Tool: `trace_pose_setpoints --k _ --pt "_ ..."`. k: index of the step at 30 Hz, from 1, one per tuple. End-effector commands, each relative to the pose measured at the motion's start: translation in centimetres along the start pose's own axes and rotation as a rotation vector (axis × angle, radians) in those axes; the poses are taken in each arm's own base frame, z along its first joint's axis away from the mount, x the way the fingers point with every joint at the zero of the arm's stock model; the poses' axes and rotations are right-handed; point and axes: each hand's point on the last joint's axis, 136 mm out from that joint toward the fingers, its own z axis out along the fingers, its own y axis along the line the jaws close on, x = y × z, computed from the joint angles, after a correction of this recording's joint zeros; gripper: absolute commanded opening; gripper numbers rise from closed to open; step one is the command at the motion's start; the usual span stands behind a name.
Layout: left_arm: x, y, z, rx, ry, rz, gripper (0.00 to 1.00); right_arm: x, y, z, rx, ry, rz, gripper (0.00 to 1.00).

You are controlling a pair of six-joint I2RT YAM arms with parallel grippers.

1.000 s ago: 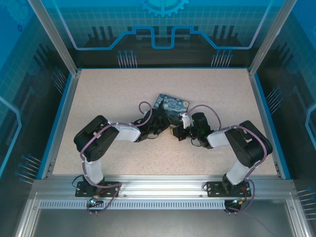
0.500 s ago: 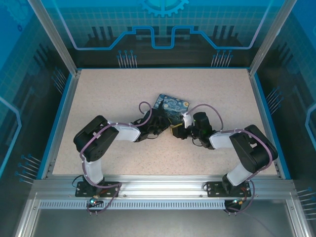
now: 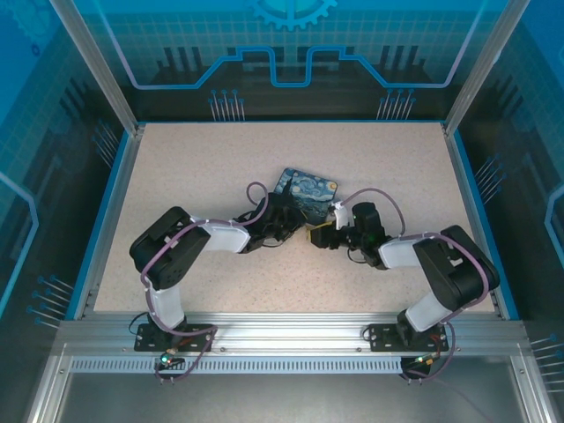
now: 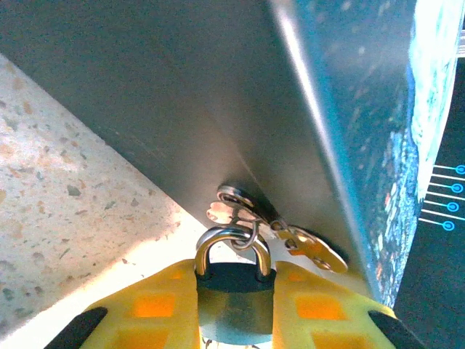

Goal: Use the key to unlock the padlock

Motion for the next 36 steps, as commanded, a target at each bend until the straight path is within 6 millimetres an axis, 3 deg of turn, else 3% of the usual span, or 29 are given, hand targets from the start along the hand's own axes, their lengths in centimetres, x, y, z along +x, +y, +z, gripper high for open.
trace_pose_setpoints --k 1,17,26,36 --pt "0.0 -2.5 -1.0 0.059 0.014 -0.030 0.04 -0.5 0.2 -1.1 -0.002 -0.013 0.028 0.48" --pt "0.4 -3.0 -0.1 0.079 0.055 -0.072 0.04 -0.1 0.5 0.5 -0.042 0.018 0.068 0.41" --pt "0.5 -2.8 0.1 0.074 0.057 -0.075 0.03 -0.4 0.5 0.8 -0.028 0.007 0.055 0.27" --pt "0.5 -2.7 0.1 0.073 0.059 -0.070 0.03 -0.8 0.6 0.6 -0.025 -0.009 0.038 0.01"
